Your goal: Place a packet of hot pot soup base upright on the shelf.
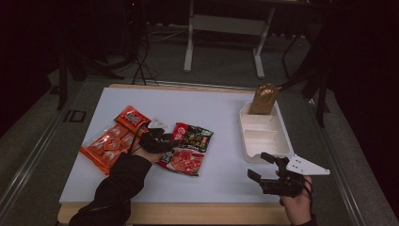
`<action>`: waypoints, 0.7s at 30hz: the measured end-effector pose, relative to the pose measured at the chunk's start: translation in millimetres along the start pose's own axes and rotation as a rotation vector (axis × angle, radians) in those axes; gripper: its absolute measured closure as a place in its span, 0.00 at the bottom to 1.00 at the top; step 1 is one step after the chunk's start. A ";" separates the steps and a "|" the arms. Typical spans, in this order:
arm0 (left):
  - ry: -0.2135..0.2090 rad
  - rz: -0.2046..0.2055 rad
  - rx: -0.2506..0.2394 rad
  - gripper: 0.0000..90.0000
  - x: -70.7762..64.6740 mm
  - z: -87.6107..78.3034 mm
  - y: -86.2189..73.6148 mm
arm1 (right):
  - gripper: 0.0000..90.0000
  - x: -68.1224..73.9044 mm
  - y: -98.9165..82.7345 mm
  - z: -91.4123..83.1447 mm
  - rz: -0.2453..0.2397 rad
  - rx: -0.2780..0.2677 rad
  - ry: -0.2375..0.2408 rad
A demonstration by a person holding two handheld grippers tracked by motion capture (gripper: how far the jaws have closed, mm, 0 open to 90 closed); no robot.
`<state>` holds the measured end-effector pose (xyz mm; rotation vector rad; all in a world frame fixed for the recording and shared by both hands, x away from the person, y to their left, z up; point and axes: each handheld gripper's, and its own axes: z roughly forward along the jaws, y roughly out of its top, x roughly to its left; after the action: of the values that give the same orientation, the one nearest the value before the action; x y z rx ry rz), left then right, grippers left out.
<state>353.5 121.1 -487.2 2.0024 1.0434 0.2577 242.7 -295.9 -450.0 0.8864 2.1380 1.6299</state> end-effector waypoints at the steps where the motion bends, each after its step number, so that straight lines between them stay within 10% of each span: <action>1: 0.007 -0.002 0.000 0.60 2.5 1.9 1.0 | 0.17 -0.1 0.0 0.0 0.000 0.000 0.002; 21: 0.117 -0.091 0.038 0.56 38.3 52.2 15.7 | 0.17 -0.2 -2.5 0.8 -0.002 0.014 0.008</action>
<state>413.6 114.6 -515.0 1.9868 1.2179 0.3119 242.6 -295.8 -452.7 0.8833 2.1576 1.6228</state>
